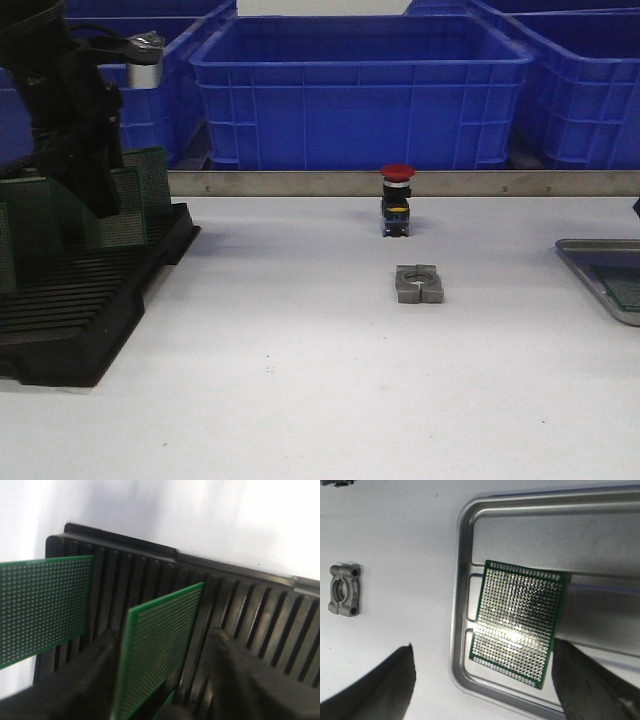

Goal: Place circuit board on tray
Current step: 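Lift the second board out of the rack toward the center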

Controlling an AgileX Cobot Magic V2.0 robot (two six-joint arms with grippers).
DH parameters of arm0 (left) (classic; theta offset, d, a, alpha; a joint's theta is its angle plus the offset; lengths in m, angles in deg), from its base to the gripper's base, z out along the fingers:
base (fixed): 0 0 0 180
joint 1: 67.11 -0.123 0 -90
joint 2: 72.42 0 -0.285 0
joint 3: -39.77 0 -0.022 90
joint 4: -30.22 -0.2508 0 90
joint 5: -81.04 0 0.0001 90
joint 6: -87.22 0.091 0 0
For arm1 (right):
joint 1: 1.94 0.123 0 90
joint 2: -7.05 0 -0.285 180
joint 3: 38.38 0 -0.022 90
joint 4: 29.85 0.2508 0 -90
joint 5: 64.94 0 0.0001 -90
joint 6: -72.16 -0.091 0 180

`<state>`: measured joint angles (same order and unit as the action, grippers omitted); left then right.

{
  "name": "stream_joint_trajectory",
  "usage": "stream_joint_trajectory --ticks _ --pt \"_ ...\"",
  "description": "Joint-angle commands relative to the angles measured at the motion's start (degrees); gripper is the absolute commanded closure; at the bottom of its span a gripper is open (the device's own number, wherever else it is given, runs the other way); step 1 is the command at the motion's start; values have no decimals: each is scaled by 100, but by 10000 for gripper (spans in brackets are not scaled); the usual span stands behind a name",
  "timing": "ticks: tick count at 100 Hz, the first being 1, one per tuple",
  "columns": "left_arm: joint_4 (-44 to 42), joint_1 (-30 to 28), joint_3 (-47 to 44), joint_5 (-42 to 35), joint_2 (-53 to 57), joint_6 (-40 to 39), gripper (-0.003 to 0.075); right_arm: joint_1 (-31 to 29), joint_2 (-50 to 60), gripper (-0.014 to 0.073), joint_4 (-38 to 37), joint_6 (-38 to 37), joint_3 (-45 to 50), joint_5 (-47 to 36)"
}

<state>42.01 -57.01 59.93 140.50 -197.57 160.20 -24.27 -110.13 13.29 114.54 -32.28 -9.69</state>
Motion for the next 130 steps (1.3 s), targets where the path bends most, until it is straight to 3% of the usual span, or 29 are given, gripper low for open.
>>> stream_joint_trajectory --ticks 1,14,57,85,97,130 --pt "149 -10 170 -33 317 -6 563 -37 348 12 175 29 -136 122" --pt "149 -10 170 -33 317 -6 739 -37 348 12 175 29 -136 126" --pt "149 -10 252 355 417 -6 738 -37 348 12 175 29 -136 160" --pt "275 -10 866 904 613 -39 738 -37 348 12 175 29 -136 160" --pt "770 -10 1163 1370 716 -39 738 -37 348 12 175 29 -136 160" --pt "2871 361 1231 1358 1023 -661 738 -37 348 12 175 29 -136 175"
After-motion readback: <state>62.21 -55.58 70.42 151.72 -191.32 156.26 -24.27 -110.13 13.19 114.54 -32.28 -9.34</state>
